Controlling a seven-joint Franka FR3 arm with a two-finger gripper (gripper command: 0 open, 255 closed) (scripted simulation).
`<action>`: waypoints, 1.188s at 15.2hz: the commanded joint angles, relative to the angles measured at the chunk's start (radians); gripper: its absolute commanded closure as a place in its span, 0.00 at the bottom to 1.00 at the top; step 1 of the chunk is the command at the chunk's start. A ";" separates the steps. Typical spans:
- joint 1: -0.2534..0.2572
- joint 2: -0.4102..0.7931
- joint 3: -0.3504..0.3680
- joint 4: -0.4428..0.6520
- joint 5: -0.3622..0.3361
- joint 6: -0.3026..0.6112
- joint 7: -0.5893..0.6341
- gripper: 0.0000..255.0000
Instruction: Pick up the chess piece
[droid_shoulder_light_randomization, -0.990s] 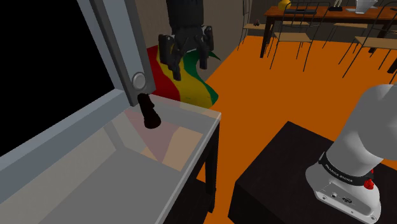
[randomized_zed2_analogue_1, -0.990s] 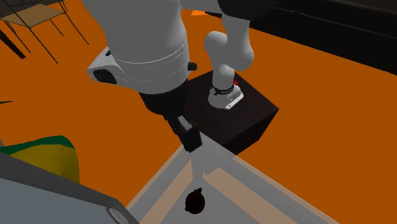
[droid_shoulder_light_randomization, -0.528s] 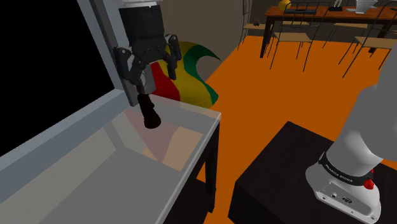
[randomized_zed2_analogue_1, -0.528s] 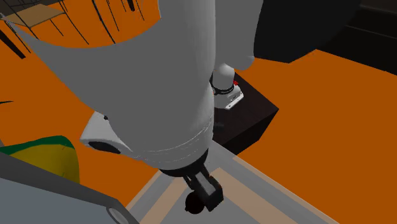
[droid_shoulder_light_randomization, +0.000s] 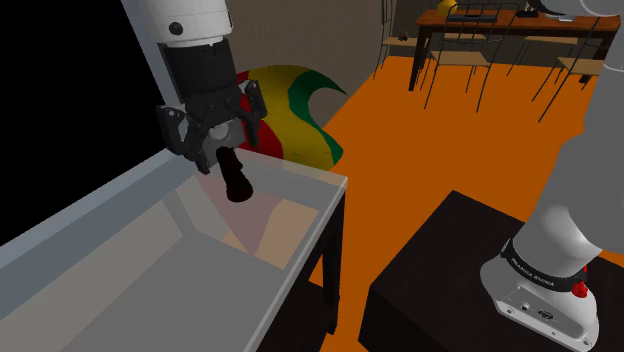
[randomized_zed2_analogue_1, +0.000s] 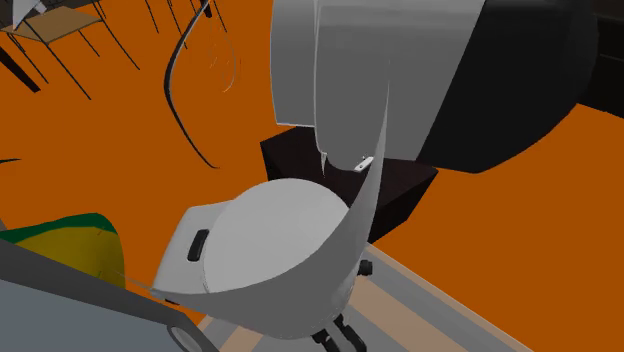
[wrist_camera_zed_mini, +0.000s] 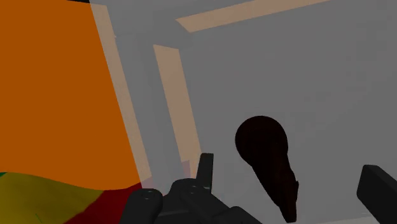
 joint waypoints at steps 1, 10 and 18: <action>-0.002 -0.002 -0.001 -0.030 0.001 0.028 -0.001 0.00; -0.003 0.001 -0.002 -0.033 0.000 0.034 -0.002 1.00; 0.005 0.009 0.001 0.043 -0.004 -0.035 0.004 1.00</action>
